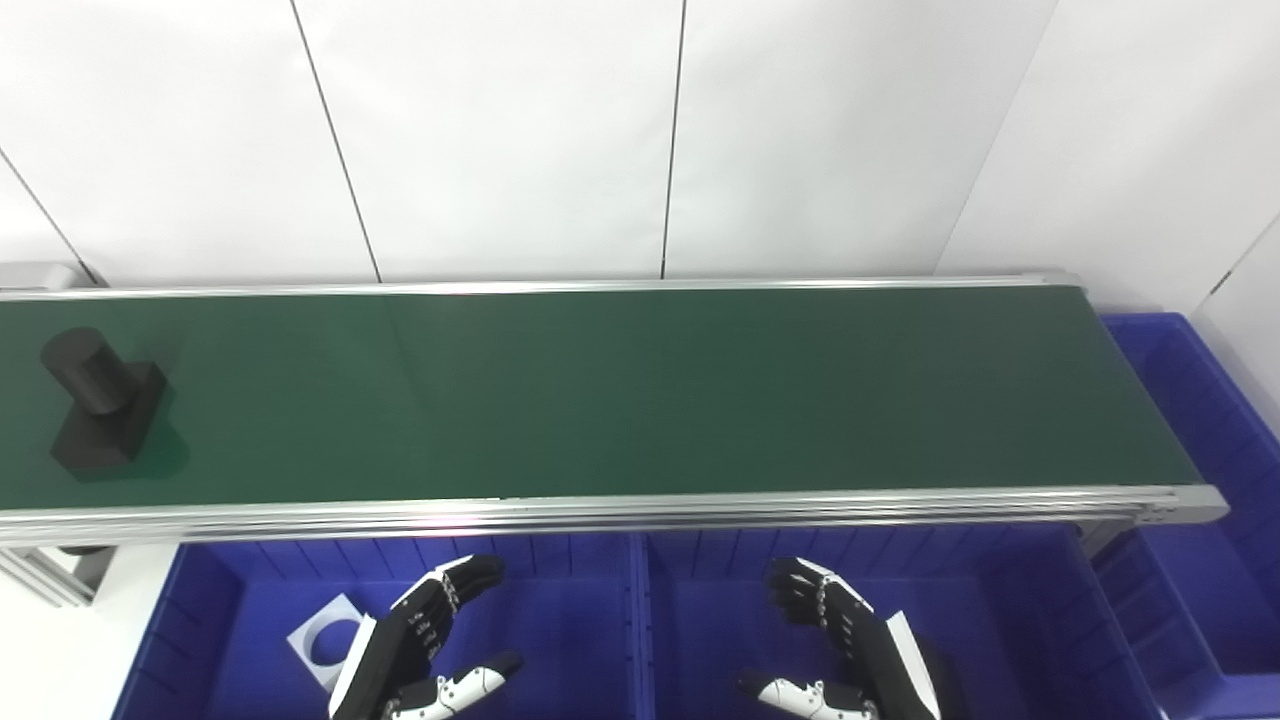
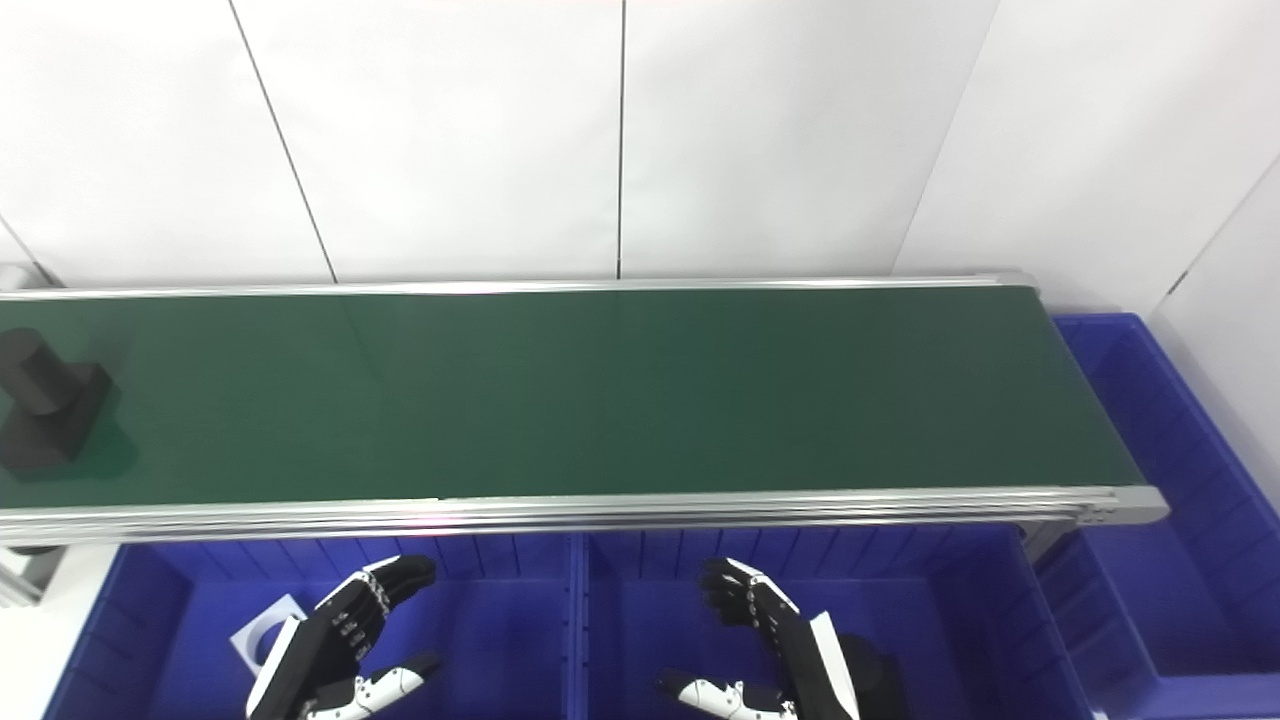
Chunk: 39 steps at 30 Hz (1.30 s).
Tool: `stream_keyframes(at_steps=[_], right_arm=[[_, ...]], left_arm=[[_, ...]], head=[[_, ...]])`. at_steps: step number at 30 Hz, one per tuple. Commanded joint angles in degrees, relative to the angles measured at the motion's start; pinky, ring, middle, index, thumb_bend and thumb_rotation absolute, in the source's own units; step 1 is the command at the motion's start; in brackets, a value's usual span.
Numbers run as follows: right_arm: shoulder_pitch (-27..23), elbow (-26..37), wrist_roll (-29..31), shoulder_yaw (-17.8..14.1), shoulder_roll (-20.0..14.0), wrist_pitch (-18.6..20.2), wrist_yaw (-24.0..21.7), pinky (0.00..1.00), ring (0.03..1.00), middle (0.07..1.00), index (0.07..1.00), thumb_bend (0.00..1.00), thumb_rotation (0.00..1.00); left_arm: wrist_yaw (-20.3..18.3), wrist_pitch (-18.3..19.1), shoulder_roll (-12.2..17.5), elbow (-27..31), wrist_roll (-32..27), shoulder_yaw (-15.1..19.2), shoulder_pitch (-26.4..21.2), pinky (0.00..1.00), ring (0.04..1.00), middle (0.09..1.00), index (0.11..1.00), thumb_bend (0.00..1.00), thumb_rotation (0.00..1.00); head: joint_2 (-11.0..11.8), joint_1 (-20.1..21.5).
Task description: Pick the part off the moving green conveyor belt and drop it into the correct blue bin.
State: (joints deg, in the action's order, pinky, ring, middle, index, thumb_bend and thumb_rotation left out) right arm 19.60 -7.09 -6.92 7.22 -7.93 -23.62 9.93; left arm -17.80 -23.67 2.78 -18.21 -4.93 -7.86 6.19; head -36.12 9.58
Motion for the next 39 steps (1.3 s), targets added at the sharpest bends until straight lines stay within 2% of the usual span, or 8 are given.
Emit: stream_keyframes(at_steps=[1, 7, 14, 18, 26, 39], right_arm=[[-1.0, 2.4, -0.1, 0.2, -0.1, -3.3, -0.8, 0.7, 0.743, 0.769, 0.802, 0.69, 0.21], [-2.7, 3.0, -0.5, 0.2, 0.2, -3.1, -2.5, 0.7, 0.753, 0.784, 0.824, 0.68, 0.17], [-4.5, 3.5, -0.6, -0.1, 0.4, -1.5, -4.9, 0.72, 0.758, 0.796, 0.84, 0.69, 0.19], [-5.0, 3.7, -0.8, -0.3, 0.6, -0.7, -6.0, 0.71, 0.762, 0.807, 0.839, 0.7, 0.18], [-5.0, 3.3, -1.1, -0.8, 0.9, -1.1, -6.8, 0.7, 0.757, 0.805, 0.832, 0.71, 0.18], [-5.8, 0.0, 0.7, -1.1, -0.6, -3.1, -8.9, 0.7, 0.768, 0.81, 0.837, 0.7, 0.2]], left_arm=[[0.7, -2.1, -0.5, 2.2, 0.1, 0.0, -0.9, 0.89, 0.801, 0.783, 0.74, 0.61, 0.0], [0.8, -1.5, -0.6, 2.3, 0.3, 0.0, -1.0, 0.89, 0.8, 0.786, 0.745, 0.61, 0.0], [0.6, -0.6, -0.8, 2.5, -0.6, 0.1, -1.2, 0.9, 0.819, 0.814, 0.767, 0.6, 0.0], [0.7, -1.1, -1.0, 2.1, -0.6, 0.1, -1.5, 0.87, 0.814, 0.811, 0.768, 0.61, 0.0], [1.1, -0.9, -1.7, 2.7, -0.3, 0.1, -1.1, 0.85, 0.809, 0.805, 0.765, 0.62, 0.0], [3.6, -1.2, -3.0, 2.8, 1.9, -0.3, -0.2, 0.86, 0.814, 0.801, 0.766, 0.62, 0.0]], head=[[-0.1, -0.2], [-0.4, -0.6], [-0.9, -1.6], [-1.0, -2.0], [-1.0, -3.5], [1.0, -11.8]])
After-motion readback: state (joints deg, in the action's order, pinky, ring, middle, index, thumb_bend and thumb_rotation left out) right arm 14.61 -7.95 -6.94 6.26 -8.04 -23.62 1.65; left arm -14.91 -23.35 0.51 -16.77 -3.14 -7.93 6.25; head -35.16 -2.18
